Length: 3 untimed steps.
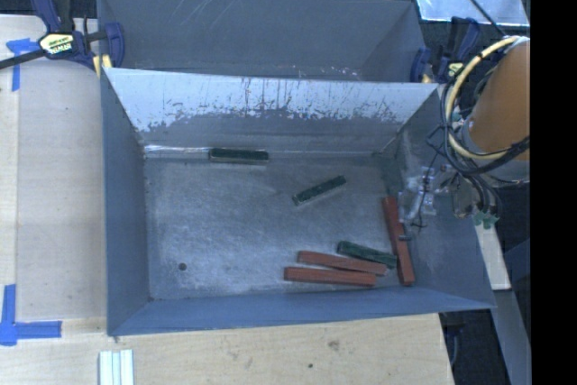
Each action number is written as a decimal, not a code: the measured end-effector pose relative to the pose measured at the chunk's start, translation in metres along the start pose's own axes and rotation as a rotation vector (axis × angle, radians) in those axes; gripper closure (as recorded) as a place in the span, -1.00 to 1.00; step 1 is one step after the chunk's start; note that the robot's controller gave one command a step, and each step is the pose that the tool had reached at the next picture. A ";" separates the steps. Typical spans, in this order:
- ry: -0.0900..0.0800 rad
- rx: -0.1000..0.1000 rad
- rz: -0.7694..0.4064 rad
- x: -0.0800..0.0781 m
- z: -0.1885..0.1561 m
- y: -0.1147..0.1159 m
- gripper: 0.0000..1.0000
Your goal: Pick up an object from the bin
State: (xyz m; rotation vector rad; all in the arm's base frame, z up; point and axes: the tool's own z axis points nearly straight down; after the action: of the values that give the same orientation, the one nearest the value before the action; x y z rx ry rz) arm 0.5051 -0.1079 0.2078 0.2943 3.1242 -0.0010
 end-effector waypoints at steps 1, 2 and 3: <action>0.000 0.000 -0.008 -0.007 0.057 -0.017 -1.00; 0.000 0.000 -0.009 -0.007 0.057 -0.017 -1.00; -0.009 0.001 -0.103 0.003 0.092 -0.010 -1.00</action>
Offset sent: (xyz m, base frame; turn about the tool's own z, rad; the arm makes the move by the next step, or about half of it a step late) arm 0.0000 0.0000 0.0000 0.0000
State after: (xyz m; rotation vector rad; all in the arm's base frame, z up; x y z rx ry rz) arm 0.5002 -0.1170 0.1155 0.1333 3.1260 -0.0049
